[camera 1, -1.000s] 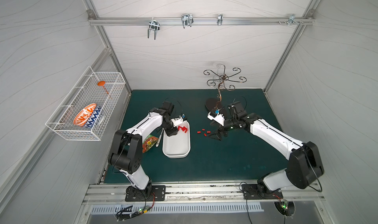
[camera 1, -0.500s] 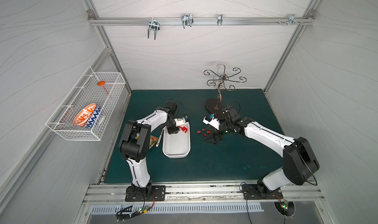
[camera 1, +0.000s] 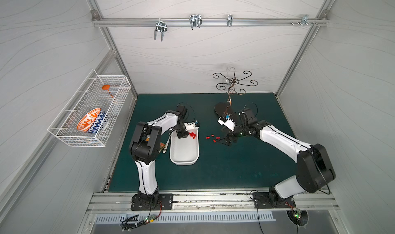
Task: Take the screw protection sleeves out of the storage box
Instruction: Pick up the screw protection sleeve from the storage box.
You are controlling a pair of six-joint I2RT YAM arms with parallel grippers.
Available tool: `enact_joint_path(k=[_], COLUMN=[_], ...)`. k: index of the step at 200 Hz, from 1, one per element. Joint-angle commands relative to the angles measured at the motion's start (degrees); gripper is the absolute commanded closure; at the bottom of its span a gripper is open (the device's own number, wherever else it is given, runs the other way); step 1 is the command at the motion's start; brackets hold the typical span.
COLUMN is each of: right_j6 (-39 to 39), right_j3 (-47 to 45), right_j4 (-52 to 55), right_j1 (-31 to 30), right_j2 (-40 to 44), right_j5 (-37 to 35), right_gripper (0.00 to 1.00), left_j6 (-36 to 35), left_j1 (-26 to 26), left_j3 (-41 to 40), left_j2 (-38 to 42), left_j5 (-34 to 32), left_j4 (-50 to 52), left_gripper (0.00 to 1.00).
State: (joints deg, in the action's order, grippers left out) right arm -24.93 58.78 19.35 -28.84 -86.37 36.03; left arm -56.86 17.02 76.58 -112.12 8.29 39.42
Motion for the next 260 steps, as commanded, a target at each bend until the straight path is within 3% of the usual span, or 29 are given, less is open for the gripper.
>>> enact_joint_path(k=[1,22,71,165,204,260], right_j6=[0.52,0.44,0.2,-0.19,0.39,-3.13], right_j3=[-0.25,-0.07,-0.07,0.19,0.23,3.95], right_j4=[-0.1,0.19,0.27,0.76,1.32,9.97], right_j1=[0.28,0.28,0.33,2.87,5.47,8.97], right_j2=[1.14,0.94,1.12,2.57,4.14,5.16], right_j5=[1.46,1.35,1.08,1.38,2.4,0.43], right_gripper=[0.01,0.01,0.01,0.01,0.01,0.01], left_j6=[-0.35,-0.53,-0.53,5.82,9.92,12.74], left_j1=[0.45,0.48,0.47,0.21,0.76,3.9], left_j3=[2.18,1.61,0.3,-5.86,-4.49,-0.76], left_j2=[-1.56,-1.77,-0.13,14.77,19.11,21.25], left_j5=[0.34,-0.02,-0.64,5.86,12.5,15.74], left_j4=[1.51,1.28,1.4,3.91,7.74,10.17], left_gripper=[0.75,0.86,1.0,1.0,1.0,1.0])
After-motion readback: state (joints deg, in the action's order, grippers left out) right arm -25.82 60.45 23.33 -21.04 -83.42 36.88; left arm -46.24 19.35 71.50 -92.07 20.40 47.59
